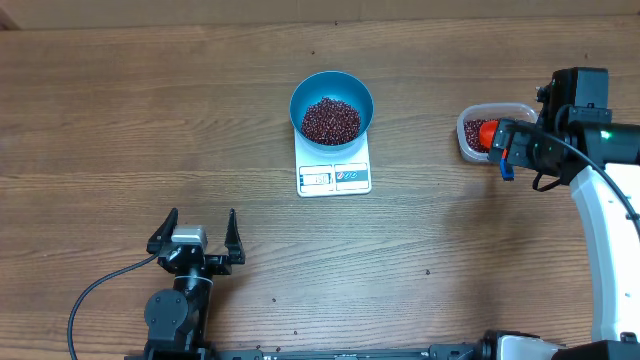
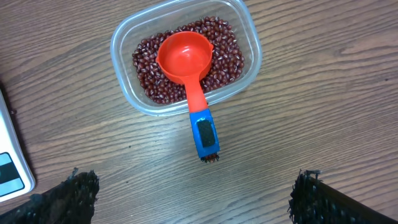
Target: Scoop item into bowl and weigh 150g on scale
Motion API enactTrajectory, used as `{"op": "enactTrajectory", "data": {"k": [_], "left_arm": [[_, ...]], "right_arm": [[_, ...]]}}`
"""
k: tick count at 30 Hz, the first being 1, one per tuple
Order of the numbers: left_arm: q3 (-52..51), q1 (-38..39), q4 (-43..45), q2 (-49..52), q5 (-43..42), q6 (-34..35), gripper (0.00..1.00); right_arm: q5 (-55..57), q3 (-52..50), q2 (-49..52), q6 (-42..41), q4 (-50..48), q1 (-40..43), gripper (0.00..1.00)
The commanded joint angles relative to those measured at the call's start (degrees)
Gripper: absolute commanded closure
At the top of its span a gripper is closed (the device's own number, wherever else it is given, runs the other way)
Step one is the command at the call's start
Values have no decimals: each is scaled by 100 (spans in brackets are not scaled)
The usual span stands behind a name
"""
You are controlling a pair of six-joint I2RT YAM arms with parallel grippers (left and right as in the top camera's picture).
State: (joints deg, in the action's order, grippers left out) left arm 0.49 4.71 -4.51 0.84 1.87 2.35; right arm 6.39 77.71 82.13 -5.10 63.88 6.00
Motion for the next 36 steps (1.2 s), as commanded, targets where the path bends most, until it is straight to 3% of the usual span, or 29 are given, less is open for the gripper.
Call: {"op": "enactTrajectory", "data": {"k": [1, 23, 31, 36], "left_arm": [[-22, -42, 9, -63, -85, -153, 1], [-22, -42, 9, -63, -85, -153, 0], [-22, -42, 9, -63, -85, -153, 0], [-22, -42, 9, -63, -85, -153, 0]], "right_arm": [[-7, 142, -63, 87, -31, 11, 0], [-7, 138, -31, 87, -61, 11, 0], [-63, 57, -249, 44, -398, 11, 0], [-487, -649, -782, 46, -1353, 11, 0]]}}
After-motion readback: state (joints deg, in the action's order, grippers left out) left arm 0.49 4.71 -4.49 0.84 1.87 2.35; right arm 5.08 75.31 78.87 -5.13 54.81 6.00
